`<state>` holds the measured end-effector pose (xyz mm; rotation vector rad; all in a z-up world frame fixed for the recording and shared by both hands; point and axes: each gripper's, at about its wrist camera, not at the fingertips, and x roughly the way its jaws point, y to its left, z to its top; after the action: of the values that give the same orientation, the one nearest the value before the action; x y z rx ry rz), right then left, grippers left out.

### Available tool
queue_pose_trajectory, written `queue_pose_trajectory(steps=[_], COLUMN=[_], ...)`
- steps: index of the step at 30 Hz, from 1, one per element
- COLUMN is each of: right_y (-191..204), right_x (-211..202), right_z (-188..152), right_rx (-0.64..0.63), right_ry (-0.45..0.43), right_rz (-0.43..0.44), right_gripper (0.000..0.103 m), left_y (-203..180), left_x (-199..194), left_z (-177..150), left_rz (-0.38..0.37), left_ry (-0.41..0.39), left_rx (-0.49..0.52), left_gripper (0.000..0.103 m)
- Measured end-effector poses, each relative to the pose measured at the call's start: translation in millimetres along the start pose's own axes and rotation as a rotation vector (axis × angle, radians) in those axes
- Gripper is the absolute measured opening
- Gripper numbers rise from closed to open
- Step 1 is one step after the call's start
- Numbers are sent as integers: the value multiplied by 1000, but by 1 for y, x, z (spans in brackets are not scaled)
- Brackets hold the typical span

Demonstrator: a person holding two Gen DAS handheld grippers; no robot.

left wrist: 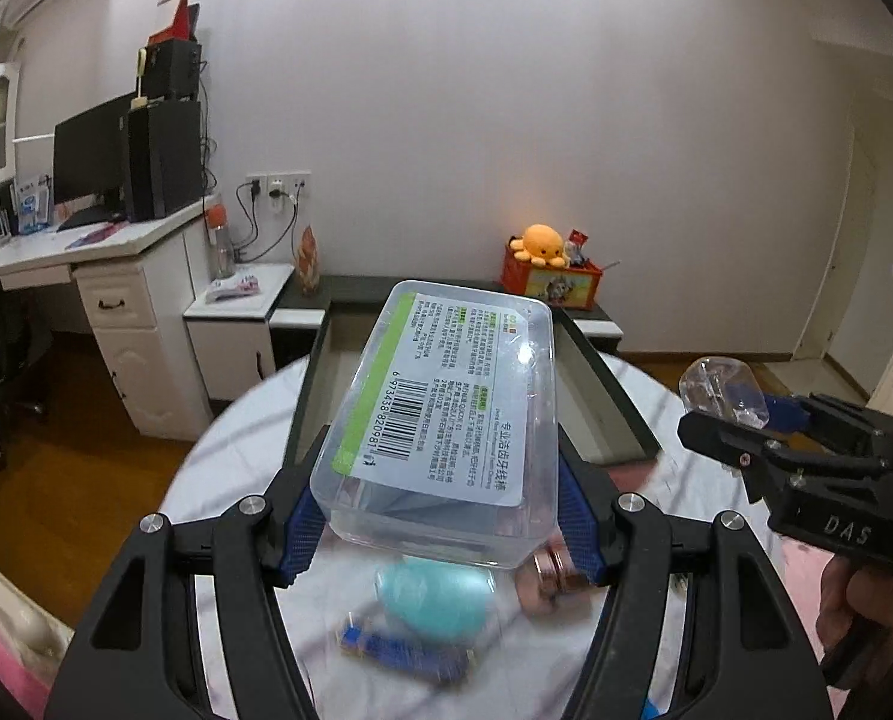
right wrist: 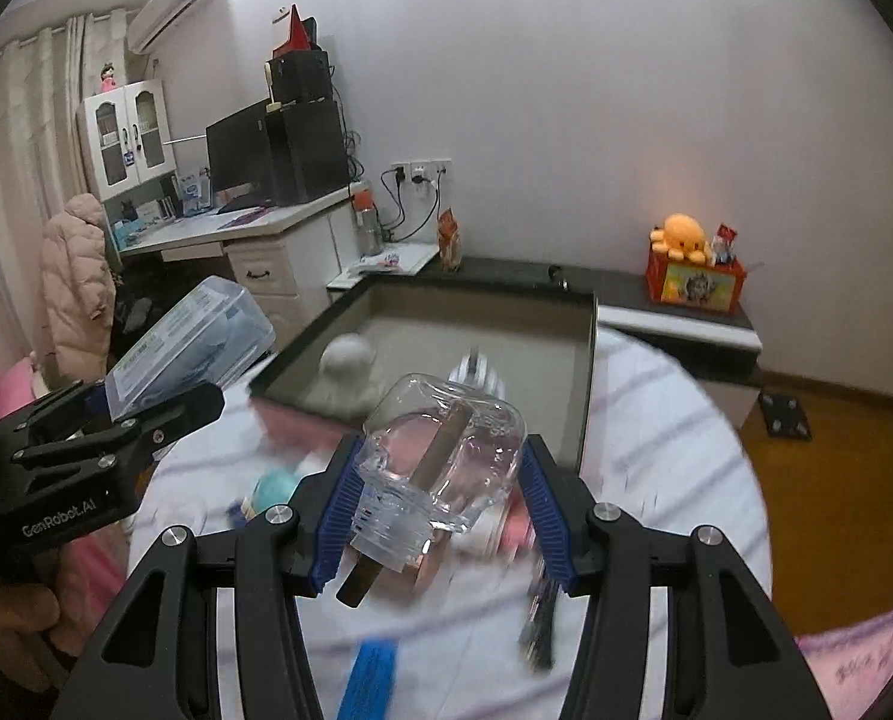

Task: Organize rigid objects
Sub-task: 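Lift and carry plastic case and glass bottle over the pink box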

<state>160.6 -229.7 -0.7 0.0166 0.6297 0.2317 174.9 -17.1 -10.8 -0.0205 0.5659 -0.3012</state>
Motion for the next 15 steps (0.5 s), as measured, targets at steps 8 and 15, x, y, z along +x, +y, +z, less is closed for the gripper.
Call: queue_pose_trajectory(steps=[8, 15], right_y=[-27, -49], right_x=[80, 154], right_z=[60, 79], right_rx=[10, 47], right_ry=[67, 182], right_rz=[-8, -5], right_gripper=[53, 53], left_y=[9, 11], left_x=[76, 145], left_z=[43, 62], left_rz=[10, 31], left_ry=[47, 126], left_rx=[-3, -11], left_gripper=[66, 66])
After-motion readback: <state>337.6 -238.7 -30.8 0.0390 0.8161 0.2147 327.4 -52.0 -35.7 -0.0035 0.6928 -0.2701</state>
